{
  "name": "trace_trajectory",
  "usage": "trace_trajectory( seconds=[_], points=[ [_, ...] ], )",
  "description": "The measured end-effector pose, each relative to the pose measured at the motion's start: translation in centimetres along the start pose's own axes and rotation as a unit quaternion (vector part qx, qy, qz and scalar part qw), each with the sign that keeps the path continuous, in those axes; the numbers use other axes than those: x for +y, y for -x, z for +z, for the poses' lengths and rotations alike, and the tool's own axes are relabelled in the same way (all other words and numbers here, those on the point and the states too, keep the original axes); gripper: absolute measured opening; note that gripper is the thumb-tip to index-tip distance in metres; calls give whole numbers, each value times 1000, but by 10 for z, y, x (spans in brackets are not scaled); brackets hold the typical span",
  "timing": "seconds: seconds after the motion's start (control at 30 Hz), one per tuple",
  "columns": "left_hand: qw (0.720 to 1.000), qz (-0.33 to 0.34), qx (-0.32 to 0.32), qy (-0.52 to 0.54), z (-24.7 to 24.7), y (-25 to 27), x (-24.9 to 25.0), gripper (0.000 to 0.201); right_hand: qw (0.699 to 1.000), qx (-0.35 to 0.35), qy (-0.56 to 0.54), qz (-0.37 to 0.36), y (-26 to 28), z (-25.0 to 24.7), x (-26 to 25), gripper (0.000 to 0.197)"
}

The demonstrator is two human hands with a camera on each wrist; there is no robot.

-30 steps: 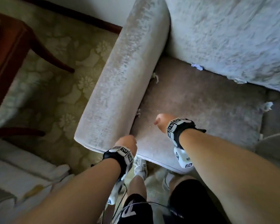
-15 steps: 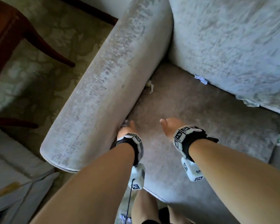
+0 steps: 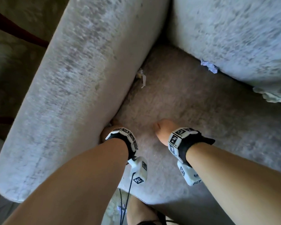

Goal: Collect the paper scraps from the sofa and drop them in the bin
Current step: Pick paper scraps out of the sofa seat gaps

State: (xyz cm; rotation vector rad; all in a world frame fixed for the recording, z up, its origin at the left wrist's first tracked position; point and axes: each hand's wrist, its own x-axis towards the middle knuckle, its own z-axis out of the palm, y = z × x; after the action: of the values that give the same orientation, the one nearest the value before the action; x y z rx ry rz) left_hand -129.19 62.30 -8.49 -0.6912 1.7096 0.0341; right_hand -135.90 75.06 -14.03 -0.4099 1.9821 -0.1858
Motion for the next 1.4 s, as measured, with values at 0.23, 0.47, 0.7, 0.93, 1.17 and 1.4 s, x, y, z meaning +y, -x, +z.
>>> trace_trajectory(
  seconds=[0.23, 0.47, 0.7, 0.93, 1.17, 1.4],
  points=[
    [985, -25, 89, 146, 13, -3, -1, 53, 1000, -20, -5, -8, 6, -11, -6, 39],
    [753, -48, 252, 606, 2, 15, 6, 26, 1000, 4, -7, -4, 36, -20, -2, 44],
    [905, 181, 246, 295, -23, 65, 43, 30, 993, 80, -76, 31, 76, -35, 30, 53],
    [906, 229, 250, 253, -11, 75, 77, 28, 975, 145, -153, 64, 104, -38, 73, 56],
    [909, 299, 252, 143, 12, 79, 99, 33, 956, 160, -217, 119, 116, -12, 94, 58],
    [896, 355, 265, -11, 1, 95, 107, 53, 929, 181, -269, 180, 141, -8, 94, 60]
  ],
)
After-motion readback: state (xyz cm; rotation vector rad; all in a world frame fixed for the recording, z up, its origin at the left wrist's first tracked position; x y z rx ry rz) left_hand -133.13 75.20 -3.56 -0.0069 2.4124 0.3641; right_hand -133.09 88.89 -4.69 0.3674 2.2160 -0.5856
